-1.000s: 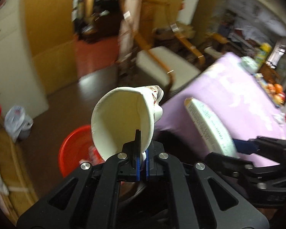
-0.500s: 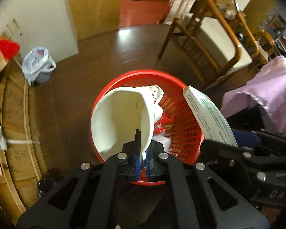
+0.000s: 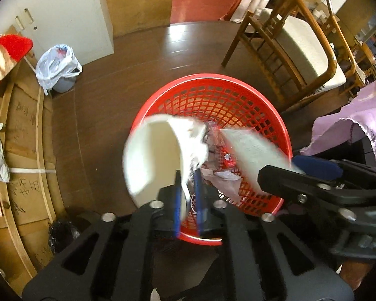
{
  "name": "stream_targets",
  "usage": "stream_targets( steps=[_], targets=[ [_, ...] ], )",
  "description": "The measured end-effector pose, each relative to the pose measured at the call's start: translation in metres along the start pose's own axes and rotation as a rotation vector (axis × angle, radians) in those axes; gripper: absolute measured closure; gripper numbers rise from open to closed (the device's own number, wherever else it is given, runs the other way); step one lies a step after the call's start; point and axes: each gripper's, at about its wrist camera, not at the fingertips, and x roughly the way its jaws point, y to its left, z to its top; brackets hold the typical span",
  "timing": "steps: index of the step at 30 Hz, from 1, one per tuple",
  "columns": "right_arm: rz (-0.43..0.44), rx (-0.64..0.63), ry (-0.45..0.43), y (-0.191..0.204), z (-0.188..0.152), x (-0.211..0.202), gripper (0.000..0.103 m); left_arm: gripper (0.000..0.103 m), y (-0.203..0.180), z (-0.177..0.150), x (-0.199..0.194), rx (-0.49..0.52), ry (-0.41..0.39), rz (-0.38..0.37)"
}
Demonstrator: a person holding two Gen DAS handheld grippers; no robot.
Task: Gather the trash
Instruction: 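Open both tools to drop the cup and box into the basket, then swing both empty tools back over the table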
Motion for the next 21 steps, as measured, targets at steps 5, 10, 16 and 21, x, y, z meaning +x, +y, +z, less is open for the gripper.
stream_targets(
  steps=[5, 10, 16, 21],
  targets=[
    [-0.027, -0.022, -0.046, 0.001, -0.004, -0.021, 0.034, 0.061, -0.001, 0.002, -0.012, -0.004, -0.038, 0.023],
    [-0.041, -0.021, -0.109, -0.001, -0.01, -0.054, 0.034, 0.05, -0.003, 0.003, -0.034, -0.031, -0.094, 0.105],
    [-0.08, -0.071, -0.262, 0.007, -0.028, -0.13, 0.032, 0.037, -0.021, 0.007, -0.082, -0.025, -0.211, 0.091],
    [-0.183, -0.002, -0.391, -0.018, -0.054, -0.208, 0.029, 0.031, -0.06, 0.003, -0.12, 0.06, -0.299, 0.06]
  ],
)
